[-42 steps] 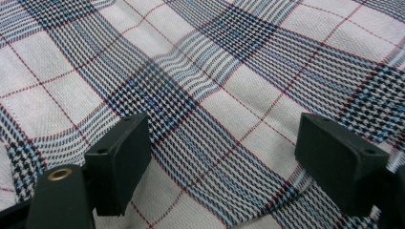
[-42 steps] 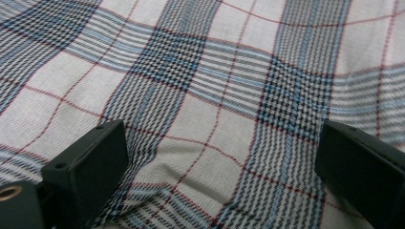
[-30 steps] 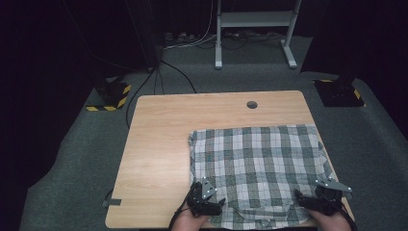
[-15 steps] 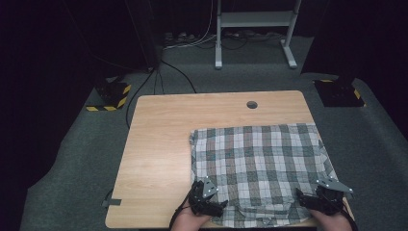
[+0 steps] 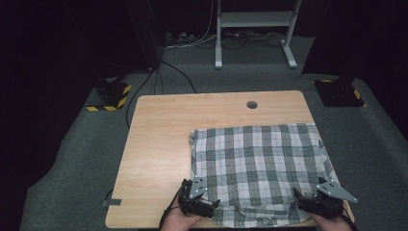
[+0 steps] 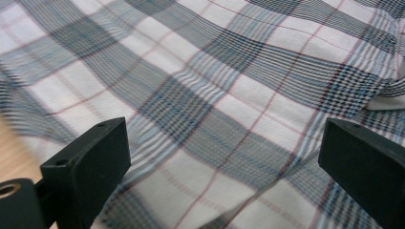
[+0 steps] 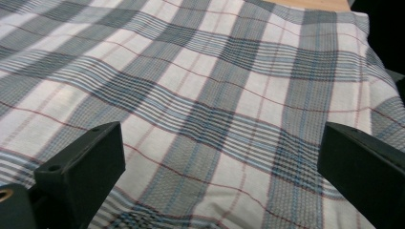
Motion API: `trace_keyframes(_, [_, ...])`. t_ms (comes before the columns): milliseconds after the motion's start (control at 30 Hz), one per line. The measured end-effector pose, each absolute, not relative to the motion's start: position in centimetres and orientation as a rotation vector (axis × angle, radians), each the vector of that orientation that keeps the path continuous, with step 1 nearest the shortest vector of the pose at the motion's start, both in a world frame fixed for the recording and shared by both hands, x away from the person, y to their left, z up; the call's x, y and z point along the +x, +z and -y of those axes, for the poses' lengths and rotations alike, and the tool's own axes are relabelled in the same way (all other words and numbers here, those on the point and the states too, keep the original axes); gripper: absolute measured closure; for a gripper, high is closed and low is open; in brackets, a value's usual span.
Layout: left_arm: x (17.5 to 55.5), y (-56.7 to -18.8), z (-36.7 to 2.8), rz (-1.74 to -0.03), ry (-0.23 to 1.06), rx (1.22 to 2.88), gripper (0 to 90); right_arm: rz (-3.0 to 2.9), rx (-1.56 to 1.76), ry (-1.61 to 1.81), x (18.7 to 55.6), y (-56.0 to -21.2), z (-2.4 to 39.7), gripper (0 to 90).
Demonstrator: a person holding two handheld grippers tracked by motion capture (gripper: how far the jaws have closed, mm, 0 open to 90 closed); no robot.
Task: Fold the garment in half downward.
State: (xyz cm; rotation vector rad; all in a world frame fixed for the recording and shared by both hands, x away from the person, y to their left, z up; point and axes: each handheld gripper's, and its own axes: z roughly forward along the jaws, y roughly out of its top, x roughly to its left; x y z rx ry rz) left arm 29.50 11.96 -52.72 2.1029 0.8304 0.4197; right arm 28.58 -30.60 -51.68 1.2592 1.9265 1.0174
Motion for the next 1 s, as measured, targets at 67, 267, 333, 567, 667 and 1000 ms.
trace_keyframes(67, [29.4, -52.4, -13.2, -0.847, 0.442, 2.08, 3.4, -1.932, 1.262, 1.037, 28.6, -51.5, 30.2, 0.6])
trace_keyframes(267, [29.3, -52.2, -15.9, -0.89, 0.475, 2.029, 2.9, -1.931, 1.271, 1.087, 29.0, -51.3, 29.4, 0.2])
trace_keyframes(333, [29.2, -52.3, -16.9, -0.909, 0.49, 2.019, 2.3, -1.931, 1.257, 1.088, 29.3, -51.3, 28.9, 0.0])
trace_keyframes(567, [28.9, -52.9, -22.1, -1.059, 0.537, 1.967, 0.8, -1.999, 1.227, 1.117, 30.4, -51.6, 26.2, 0.0])
trace_keyframes(667, [28.8, -53.1, -23.3, -1.102, 0.545, 1.953, 0.8, -2.03, 1.199, 1.124, 30.6, -51.8, 25.2, 0.0])
trace_keyframes(1000, [29.0, -54.6, -25.4, -1.25, 0.601, 2.054, 0.6, -2.11, 1.17, 1.118, 31.0, -53.5, 23.4, 0.2])
